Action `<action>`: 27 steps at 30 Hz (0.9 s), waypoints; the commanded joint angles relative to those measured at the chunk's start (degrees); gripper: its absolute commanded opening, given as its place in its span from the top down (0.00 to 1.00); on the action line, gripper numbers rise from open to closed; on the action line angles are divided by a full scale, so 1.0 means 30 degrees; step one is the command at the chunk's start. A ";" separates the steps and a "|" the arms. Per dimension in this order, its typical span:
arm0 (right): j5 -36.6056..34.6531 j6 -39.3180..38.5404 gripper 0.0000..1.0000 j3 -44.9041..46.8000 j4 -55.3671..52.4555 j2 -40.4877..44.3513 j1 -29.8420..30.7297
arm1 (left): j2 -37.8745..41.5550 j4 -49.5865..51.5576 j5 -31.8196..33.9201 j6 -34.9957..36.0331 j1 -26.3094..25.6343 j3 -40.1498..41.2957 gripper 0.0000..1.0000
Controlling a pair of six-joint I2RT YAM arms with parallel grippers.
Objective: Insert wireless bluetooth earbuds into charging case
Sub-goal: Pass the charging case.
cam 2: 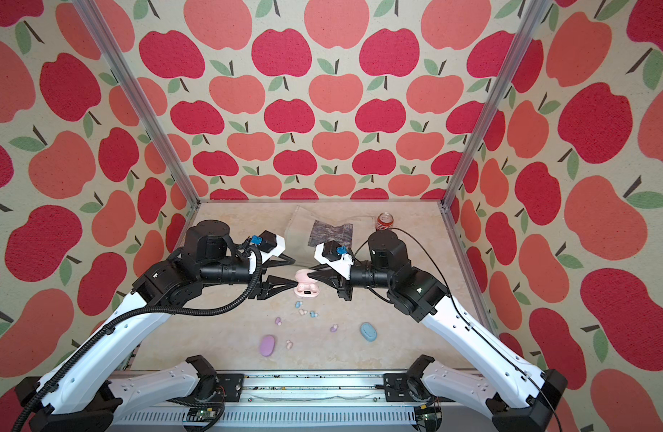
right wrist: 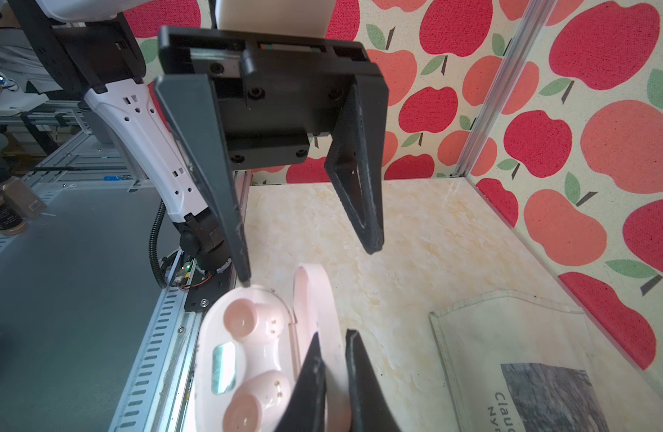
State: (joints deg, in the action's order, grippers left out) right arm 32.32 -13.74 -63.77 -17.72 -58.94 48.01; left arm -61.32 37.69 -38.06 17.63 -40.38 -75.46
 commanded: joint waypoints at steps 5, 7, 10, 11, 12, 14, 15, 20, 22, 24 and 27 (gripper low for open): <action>-0.0287 -0.0405 1.00 -0.0596 -0.0075 0.0013 0.0381 | -0.0244 0.0229 0.1159 0.0390 -0.0780 -0.0686 0.54; -0.0252 -0.0387 1.00 -0.0599 -0.0081 -0.0012 0.0403 | -0.0830 0.0181 0.1311 0.0361 -0.0920 -0.0714 0.61; -0.0218 -0.0404 1.00 -0.0556 -0.0057 -0.0042 0.0462 | -0.0976 0.0036 0.1422 0.0388 -0.1173 -0.0730 0.67; -0.0194 -0.0407 1.00 -0.0569 -0.0059 -0.0069 0.0491 | -0.1028 -0.0003 0.1527 0.0401 -0.1231 -0.0738 0.68; -0.0194 -0.0409 1.00 -0.0570 -0.0018 -0.0071 0.0506 | -0.1052 -0.0036 0.1616 0.0394 -0.1339 -0.0716 0.70; -0.0196 -0.0402 1.00 -0.0540 -0.0009 -0.0071 0.0522 | -0.1078 -0.0083 0.1842 0.0337 -0.1455 -0.0658 0.75; -0.0223 -0.0427 1.00 -0.0518 0.0031 -0.0071 0.0549 | -0.1071 -0.0083 0.1901 0.0356 -0.1481 -0.0628 0.78; -0.0356 -0.0335 0.99 -0.0438 0.0219 -0.0057 0.0550 | -0.0889 -0.0222 0.2380 -0.0121 -0.1557 -0.0380 0.90; -0.0481 -0.0139 0.96 -0.0354 0.0442 0.0002 0.0543 | -0.0730 -0.0373 0.2849 -0.0547 -0.1567 -0.0252 1.00; -0.0745 0.0242 0.92 -0.0200 0.0978 0.0152 0.0550 | -0.0447 -0.0616 0.3507 -0.1204 -0.1571 -0.0028 1.00; -0.1430 0.1004 0.79 0.0230 0.2211 0.0609 0.0521 | 0.0353 -0.1267 0.4631 -0.2121 -0.1539 0.0608 1.00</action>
State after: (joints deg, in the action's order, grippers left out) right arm 28.86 -13.08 -63.70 -15.94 -59.35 49.15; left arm -63.22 35.46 -28.64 14.31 -45.17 -75.07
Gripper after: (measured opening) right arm 0.174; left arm 0.103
